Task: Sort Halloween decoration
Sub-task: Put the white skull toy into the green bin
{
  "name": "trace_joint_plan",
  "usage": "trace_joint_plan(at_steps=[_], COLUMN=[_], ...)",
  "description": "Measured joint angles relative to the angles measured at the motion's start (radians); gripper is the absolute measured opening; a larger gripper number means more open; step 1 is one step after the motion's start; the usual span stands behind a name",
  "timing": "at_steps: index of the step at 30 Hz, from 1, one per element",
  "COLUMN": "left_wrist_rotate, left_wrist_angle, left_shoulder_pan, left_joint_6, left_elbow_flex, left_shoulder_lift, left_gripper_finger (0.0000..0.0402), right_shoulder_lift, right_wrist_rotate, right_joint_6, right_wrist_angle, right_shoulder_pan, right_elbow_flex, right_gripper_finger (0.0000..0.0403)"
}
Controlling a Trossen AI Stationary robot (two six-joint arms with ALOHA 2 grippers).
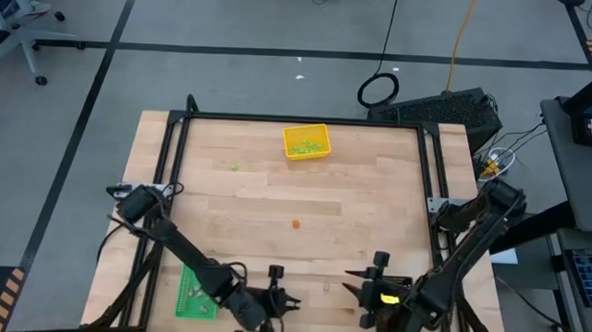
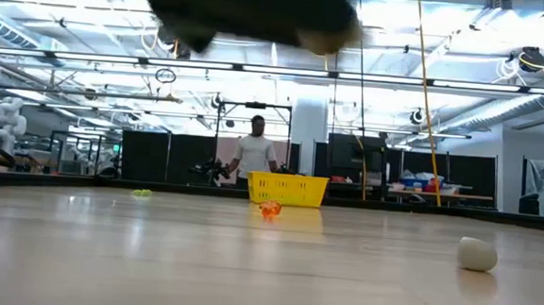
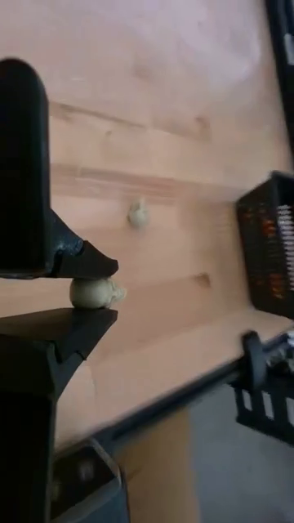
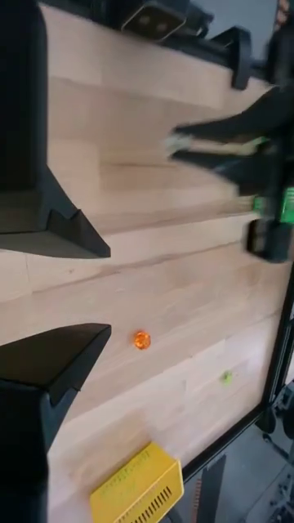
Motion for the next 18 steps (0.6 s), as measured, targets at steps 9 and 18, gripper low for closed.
trace_joint_plan(at_steps=[9,18], left_wrist_rotate=[-0.151,-0.320], left_wrist_angle=[-0.157,-0.388], left_shoulder_pan=[-0.102,-0.232], left_joint_6=[-0.052,-0.267], left_elbow_flex=[0.000,0.000], left_shoulder_lift=[-0.101,-0.158], left_gripper_finger=[0.0023,0.0023], right_shoulder_lift=[0.040,0.055], right_wrist_rotate=[-0.052,-0.085], right_joint_6=[-0.057,-0.152], right_wrist_angle=[0.068,0.136], right_shoulder_pan=[-0.056,-0.101], right_elbow_flex=[0.000,-0.001], right_gripper_finger=[0.0127,0.0127])
